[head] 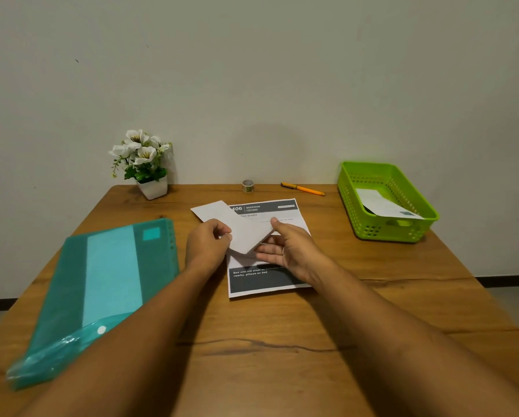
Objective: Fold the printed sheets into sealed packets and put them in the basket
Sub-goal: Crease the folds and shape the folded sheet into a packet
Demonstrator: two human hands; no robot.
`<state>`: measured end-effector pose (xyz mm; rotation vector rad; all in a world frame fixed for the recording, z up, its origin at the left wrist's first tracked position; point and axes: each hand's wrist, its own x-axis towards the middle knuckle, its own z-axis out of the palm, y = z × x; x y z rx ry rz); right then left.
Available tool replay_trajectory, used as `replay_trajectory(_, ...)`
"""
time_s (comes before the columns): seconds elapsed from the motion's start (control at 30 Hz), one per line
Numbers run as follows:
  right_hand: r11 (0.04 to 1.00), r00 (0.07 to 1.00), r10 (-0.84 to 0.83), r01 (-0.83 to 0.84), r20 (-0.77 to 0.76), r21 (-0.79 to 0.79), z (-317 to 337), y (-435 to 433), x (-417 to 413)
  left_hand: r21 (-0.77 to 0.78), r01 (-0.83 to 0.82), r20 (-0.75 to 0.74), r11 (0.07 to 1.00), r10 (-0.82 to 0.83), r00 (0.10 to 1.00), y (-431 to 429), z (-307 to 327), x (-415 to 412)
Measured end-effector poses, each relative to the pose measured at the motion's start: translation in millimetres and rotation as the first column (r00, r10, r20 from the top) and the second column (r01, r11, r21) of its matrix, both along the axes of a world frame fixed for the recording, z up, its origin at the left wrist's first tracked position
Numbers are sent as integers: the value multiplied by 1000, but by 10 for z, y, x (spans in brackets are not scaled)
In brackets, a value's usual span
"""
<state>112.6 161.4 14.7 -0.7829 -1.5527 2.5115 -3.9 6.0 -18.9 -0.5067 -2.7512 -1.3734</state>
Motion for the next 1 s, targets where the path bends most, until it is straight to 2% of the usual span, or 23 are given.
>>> replay_trajectory(0.13, 997, 1000, -13, 11, 24, 73, -31, 30, 7, -89, -7, -51, 996, 2, 999, -10, 20, 20)
replay_trajectory(0.27, 988, 996, -62, 51, 70, 146, -44, 39, -25, -225, -59, -213, 973, 10, 977, 17, 82, 89)
replay_trajectory(0.4, 979, 991, -114, 100, 72, 176, -48, 30, -66, -151, 215, -264, 965, -249, 932, 43, 142, 187)
replay_trajectory(0.53, 974, 990, -125, 110, 67, 197, -6, 20, -97, -291, 381, -253, 877, -455, 854, 14, 156, 263)
replay_trajectory(0.63, 971, 989, -114, 91, 93, 219, 36, 1, -113, -421, 379, -259, 824, -509, 821, 1, 136, 243)
replay_trajectory(0.77, 956, 985, -104, 61, 138, 287, 60, 4, -110, -510, 344, -274, 789, -528, 804, 0, 107, 198)
replay_trajectory(0.87, 938, 987, -64, 8, 149, 346, 47, 45, -93, -515, 300, -309, 803, -500, 809, -6, 108, 192)
replay_trajectory(0.9, 904, 987, -60, -11, 151, 428, 21, 69, -93, -506, 288, -311, 813, -484, 818, -10, 97, 190)
replay_trajectory(0.93, 810, 985, -62, -44, 160, 584, -13, 111, -100, -500, 280, -311, 820, -472, 825, -19, 74, 192)
replay_trajectory(0.97, 632, 982, -64, -100, 180, 769, -26, 162, -97, -492, 277, -312, 826, -464, 829, -30, 40, 194)
replay_trajectory(1.0, 410, 975, -65, -169, 214, 896, -33, 211, -92, -481, 274, -320, 833, -458, 830, -45, -5, 194)
